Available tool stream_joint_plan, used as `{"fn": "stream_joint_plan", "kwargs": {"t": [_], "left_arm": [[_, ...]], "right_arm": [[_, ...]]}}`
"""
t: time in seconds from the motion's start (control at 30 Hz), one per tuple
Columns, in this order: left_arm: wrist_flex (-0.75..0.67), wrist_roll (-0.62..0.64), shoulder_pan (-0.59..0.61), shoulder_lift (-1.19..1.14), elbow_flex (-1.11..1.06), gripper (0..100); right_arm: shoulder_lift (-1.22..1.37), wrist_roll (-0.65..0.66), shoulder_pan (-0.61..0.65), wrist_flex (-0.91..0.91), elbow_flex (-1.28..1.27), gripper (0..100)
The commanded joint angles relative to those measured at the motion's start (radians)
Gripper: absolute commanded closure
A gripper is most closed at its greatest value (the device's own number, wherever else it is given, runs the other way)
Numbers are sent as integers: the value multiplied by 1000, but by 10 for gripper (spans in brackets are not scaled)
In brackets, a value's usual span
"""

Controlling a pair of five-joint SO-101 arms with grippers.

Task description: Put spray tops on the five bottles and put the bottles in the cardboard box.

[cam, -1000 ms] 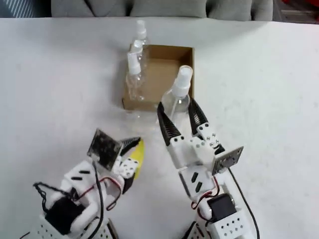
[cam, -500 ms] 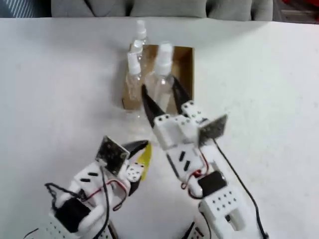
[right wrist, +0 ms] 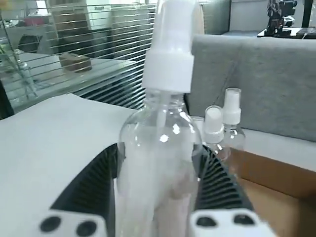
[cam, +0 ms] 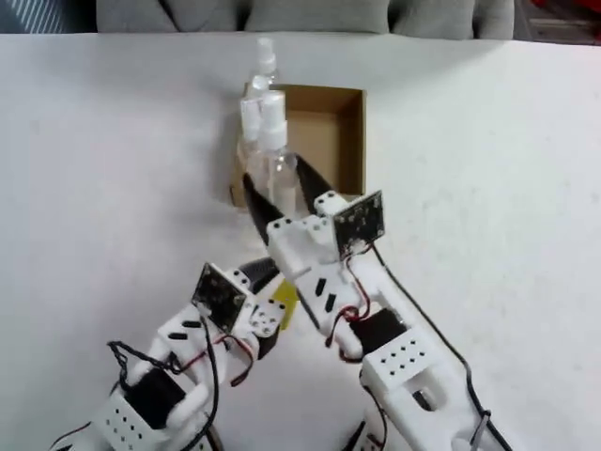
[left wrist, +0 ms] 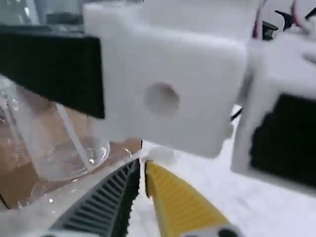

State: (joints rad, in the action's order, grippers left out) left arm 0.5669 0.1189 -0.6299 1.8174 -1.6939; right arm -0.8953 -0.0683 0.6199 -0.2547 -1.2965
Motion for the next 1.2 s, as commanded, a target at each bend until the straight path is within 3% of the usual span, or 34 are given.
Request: {"fn": "stream_joint_plan", "kwargs": {"t": [0.0, 0.67, 0.9, 1.17], "left_arm": [[-28, -14, 15, 1, 2, 980], [-21, -14, 47, 1, 2, 980], [-17, -14, 47, 1, 2, 980], [78, -25, 51, 5, 2, 978]], "right_arm": [[-2, -12, 50, -1, 8, 983], [-515, -6, 88, 656, 40, 983], [-453, -5, 62, 595, 37, 983], [-311, -11, -102, 383, 32, 983]]}}
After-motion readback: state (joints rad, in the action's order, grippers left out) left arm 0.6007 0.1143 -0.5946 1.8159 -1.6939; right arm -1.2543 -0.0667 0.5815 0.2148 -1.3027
